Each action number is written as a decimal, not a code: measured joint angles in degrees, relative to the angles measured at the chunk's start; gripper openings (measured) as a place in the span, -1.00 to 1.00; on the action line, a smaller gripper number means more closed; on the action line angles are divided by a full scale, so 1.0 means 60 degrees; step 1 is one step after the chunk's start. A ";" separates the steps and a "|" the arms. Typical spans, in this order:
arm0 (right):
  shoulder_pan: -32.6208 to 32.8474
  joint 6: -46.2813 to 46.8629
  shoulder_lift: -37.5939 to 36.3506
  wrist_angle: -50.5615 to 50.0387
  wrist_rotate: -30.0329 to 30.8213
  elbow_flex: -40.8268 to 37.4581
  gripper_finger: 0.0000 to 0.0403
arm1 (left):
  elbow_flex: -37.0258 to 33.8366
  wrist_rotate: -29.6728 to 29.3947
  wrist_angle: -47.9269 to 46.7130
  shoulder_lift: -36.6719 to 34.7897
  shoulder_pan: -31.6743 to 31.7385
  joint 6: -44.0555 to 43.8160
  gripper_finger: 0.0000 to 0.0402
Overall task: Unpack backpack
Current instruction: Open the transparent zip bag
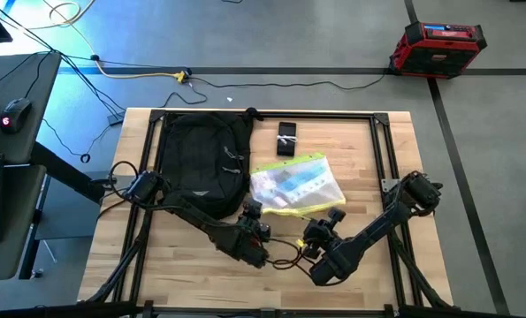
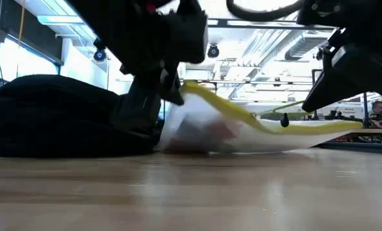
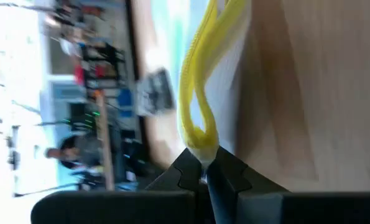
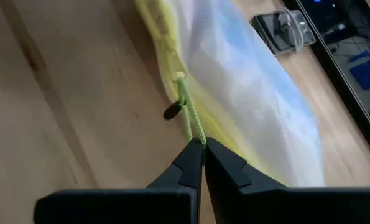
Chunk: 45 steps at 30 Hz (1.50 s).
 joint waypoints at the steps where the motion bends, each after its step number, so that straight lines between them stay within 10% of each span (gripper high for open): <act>1: -0.0030 -0.0009 0.0004 -0.0029 -0.0004 0.0000 -1.00 | 0.0000 0.0251 -0.0022 0.0000 0.0059 -0.0058 -1.00; 8: -0.0262 -0.0111 0.0004 0.0006 -0.0354 -0.0533 -1.00 | -0.0044 0.1607 0.0046 0.0000 0.0336 -0.0179 -1.00; 27: 0.0675 0.4612 0.0005 -0.3897 -0.2536 -0.1419 -1.00 | -0.0397 0.2062 0.0076 0.0000 0.0564 -0.0413 -1.00; 45: 0.1327 0.6037 0.0004 -0.4092 -0.4202 -0.2520 -1.00 | -0.0366 0.2329 0.1127 0.0002 0.0360 0.0057 -0.97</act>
